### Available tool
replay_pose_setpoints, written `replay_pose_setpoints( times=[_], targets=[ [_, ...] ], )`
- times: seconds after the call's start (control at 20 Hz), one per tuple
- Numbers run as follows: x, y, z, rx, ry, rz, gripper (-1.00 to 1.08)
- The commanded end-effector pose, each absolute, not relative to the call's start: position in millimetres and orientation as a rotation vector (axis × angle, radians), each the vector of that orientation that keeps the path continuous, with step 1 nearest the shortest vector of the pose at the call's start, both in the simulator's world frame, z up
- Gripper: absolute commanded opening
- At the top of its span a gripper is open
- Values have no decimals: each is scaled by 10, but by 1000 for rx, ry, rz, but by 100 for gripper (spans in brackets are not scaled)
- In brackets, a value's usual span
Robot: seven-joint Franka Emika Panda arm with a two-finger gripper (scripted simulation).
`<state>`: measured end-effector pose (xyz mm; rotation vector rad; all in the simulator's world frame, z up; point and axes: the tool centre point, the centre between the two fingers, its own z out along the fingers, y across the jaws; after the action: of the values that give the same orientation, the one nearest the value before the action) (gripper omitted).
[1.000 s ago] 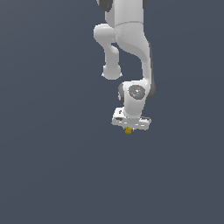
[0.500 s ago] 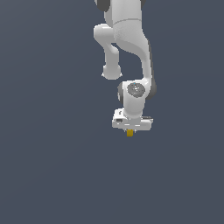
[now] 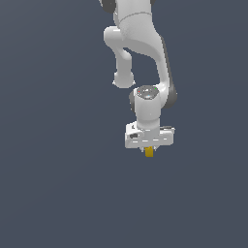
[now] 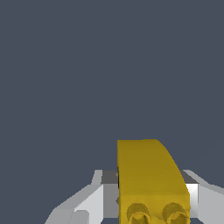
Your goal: Pick up the object and move it to a goal position.
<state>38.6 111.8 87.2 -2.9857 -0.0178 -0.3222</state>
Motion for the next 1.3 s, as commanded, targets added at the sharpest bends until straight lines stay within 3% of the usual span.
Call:
replay_pose_setpoints(
  times=[0.0,1.25],
  targets=[
    [520,1151,1027,-2950,-79,-384,-100],
    [1263,1496,2642,-2528,-581,-856,-100]
  ],
)
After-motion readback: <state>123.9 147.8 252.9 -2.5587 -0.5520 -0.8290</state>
